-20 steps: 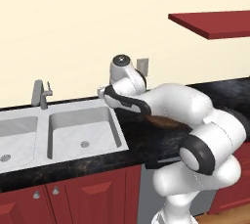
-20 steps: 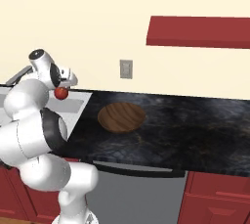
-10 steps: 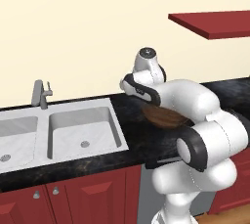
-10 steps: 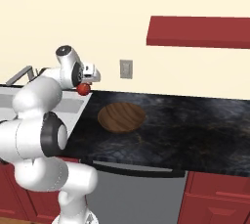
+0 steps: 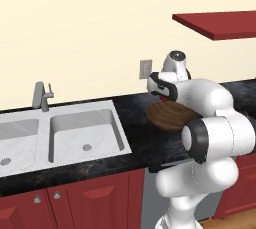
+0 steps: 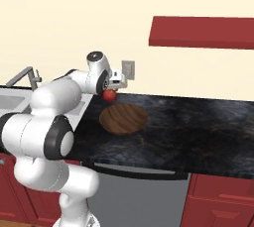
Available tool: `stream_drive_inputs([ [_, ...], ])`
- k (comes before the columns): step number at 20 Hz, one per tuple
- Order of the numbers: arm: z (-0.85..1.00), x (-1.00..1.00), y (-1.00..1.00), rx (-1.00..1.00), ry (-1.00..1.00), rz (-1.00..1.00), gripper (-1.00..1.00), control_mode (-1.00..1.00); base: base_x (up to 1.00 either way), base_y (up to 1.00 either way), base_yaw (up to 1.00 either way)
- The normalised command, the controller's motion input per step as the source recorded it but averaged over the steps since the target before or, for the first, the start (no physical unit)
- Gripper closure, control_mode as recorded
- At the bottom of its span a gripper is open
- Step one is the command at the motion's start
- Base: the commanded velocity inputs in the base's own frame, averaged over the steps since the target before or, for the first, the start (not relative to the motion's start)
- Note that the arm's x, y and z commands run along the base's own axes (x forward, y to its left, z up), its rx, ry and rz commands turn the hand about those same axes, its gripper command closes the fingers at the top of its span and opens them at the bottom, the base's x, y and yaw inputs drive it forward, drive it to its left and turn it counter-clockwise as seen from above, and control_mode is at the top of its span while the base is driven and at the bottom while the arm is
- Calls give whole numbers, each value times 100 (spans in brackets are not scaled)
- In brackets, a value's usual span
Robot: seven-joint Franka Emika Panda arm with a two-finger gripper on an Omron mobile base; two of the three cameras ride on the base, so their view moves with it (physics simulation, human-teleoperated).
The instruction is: Pick the bell peppers from the cabinet and place them in one bowl. Pick the onion from the sink and place it in the other bowl.
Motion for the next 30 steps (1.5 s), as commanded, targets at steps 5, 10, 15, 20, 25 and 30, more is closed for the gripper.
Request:
stream_drive_inputs([
  [5, -7, 0, -19, 0, 0, 0, 100, -100, 0, 0, 0],
  [10, -43, 0, -29, -4, 0, 0, 100, -100, 0, 0, 0],
  [15, -41, 0, -27, -1, 0, 0, 100, -100, 0, 0, 0],
  [20, -29, -5, -4, 0, 0, 0, 100, -100, 0, 0, 0],
  [25, -33, -2, 0, 0, 0, 0, 100, -100, 0, 0, 0],
  [30, -36, 0, 0, 0, 0, 0, 100, -100, 0, 0, 0],
])
